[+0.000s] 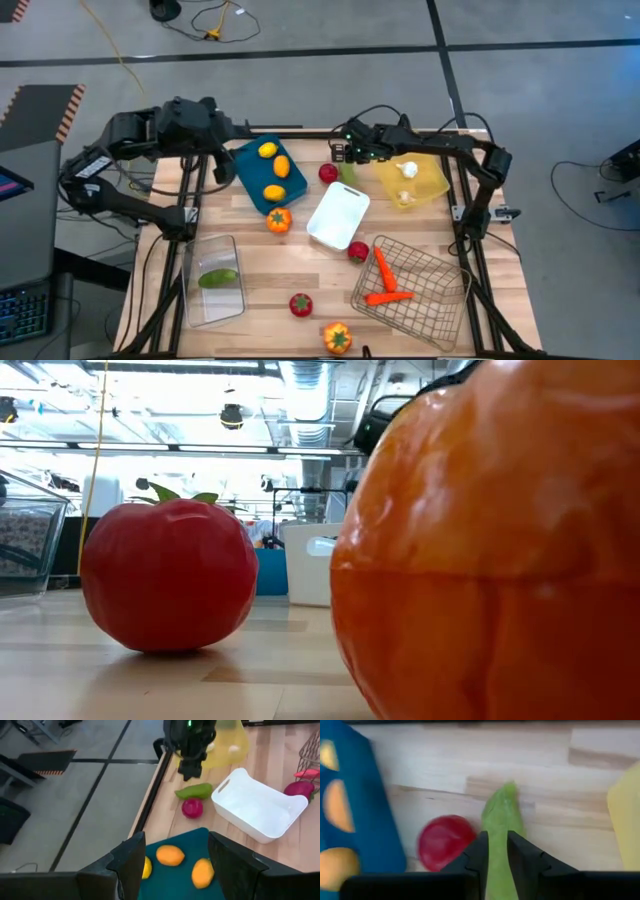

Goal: Sort produce into baskets
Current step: Put the green cucumber into the transparent bin

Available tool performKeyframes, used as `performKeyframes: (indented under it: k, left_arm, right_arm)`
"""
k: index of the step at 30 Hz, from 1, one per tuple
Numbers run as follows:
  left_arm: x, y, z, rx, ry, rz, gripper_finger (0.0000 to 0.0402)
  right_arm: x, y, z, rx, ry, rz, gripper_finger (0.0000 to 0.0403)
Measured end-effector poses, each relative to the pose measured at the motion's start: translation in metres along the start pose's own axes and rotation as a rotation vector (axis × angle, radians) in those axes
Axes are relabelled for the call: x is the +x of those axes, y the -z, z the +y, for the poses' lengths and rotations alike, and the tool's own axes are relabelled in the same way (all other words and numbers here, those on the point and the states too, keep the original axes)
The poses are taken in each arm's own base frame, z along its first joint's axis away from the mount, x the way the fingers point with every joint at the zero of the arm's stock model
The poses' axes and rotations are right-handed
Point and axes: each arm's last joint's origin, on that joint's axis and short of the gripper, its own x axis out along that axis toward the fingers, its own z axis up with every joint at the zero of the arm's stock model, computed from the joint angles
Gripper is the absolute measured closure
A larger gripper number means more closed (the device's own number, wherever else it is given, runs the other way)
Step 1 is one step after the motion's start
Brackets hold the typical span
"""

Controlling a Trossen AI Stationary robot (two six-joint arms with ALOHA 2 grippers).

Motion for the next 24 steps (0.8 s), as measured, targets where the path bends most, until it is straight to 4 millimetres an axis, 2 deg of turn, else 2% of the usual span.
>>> performKeyframes:
  k: [4, 10, 19, 24]
  left_arm:
    - [-0.011, 0.006, 0.002, -0.045, -0.001, -0.008, 0.0201]
    - [-0.020, 0.014, 0.004, -0.080, 0.002, 0.013, 0.0201]
    - [-0.020, 0.015, 0.004, -0.053, 0.003, 0.017, 0.0201]
    - [-0.020, 0.014, 0.004, -0.051, 0.003, 0.017, 0.0201]
  right_arm:
    - [-0.012, -0.003, 0.002, -0.004, -0.030, -0.023, 0.0329]
    - [-0.015, -0.004, 0.002, -0.083, -0.034, -0.031, 0.0343]
    - [-0.015, -0.004, 0.002, -0.186, -0.031, -0.028, 0.0339]
    - [-0.014, -0.006, 0.000, -0.179, -0.060, 0.009, 0.0312]
